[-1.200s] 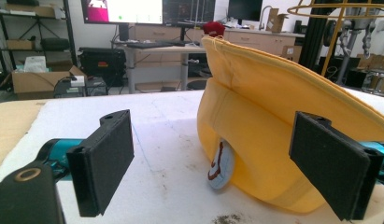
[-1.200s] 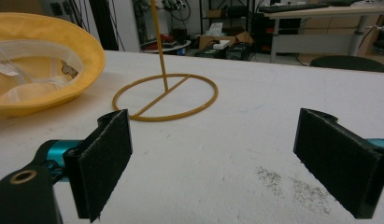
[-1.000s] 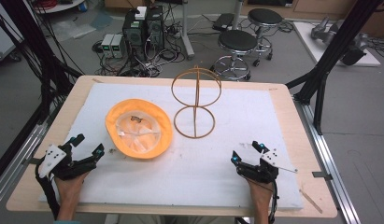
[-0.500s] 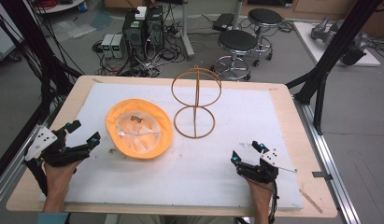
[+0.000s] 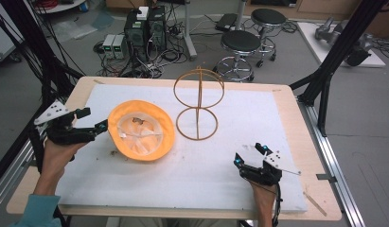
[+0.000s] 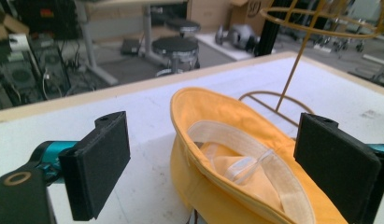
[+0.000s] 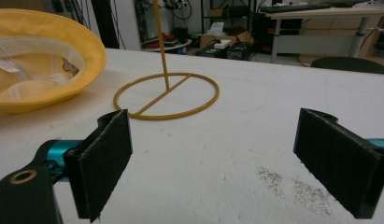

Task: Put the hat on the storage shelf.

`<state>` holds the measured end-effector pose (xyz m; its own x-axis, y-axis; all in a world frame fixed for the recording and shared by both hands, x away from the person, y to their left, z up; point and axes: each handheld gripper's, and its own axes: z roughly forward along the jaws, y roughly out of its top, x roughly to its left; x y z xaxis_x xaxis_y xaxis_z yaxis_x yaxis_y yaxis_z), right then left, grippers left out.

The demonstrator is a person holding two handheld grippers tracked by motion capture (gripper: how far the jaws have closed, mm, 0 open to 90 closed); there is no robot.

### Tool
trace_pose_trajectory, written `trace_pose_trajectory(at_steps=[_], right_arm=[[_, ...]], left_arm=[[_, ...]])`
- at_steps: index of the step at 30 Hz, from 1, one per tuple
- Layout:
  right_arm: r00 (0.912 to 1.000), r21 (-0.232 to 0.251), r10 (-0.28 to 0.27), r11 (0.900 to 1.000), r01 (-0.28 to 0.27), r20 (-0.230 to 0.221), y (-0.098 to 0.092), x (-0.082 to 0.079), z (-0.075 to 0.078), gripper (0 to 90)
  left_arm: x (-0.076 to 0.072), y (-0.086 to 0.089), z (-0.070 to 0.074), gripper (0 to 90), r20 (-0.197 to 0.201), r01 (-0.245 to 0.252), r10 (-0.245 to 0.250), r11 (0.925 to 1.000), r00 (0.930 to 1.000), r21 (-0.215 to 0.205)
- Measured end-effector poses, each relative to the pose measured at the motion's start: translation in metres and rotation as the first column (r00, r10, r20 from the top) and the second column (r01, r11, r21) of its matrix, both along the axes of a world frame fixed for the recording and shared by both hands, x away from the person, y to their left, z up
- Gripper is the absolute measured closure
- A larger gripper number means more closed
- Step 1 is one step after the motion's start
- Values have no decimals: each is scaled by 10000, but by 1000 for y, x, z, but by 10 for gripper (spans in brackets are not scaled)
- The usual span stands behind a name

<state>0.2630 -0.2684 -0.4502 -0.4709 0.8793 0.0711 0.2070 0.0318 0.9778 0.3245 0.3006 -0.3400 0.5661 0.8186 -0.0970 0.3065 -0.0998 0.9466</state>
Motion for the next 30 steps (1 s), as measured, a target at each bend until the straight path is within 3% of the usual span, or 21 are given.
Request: trace_pose_trajectory(at_steps=[4,9,13,16,21,23,24,26,27,29,30], right_arm=[[10000,-27,6,10000,-6,-4,0,0,0,105],[10000,12,-15,10000,15,15,0,0,0,105],[10000,0,-23,10000,23,19,0,0,0,105],[10000,-1,-30,10000,30,14,0,0,0,105],[10000,-6,-39,10000,39,16,0,0,0,105],[10000,-31,-41,10000,41,32,0,0,0,105],[10000,-26,-17,10000,17,0,0,0,0,105],[10000,-66,-11,10000,11,20,1,0,0,105],[10000,-66,-11,10000,11,20,1,0,0,105],[10000,-73,-9,10000,9,27,1,0,0,105],[10000,-63,-14,10000,14,15,1,0,0,105]], left_arm=[[16,-3,-1,142,-984,99,-87,9999,9951,119],[25,-6,-6,197,-1506,6,37,9996,9886,284],[31,-8,-11,201,-2398,-69,170,9991,9707,429],[32,-9,-11,253,-2548,-45,209,9979,9668,648],[33,-11,-9,374,-2686,209,-80,9988,9632,451],[34,-14,-11,394,-2988,226,-58,9983,9543,528],[34,-14,-11,408,-2988,226,-58,9983,9543,528],[36,-15,-12,431,-3251,349,-168,9981,9455,501],[36,-15,-12,451,-3251,349,-168,9981,9455,501],[39,-17,-15,497,-3512,423,-200,9975,9361,560],[39,-17,-15,522,-3512,423,-200,9975,9361,560]])
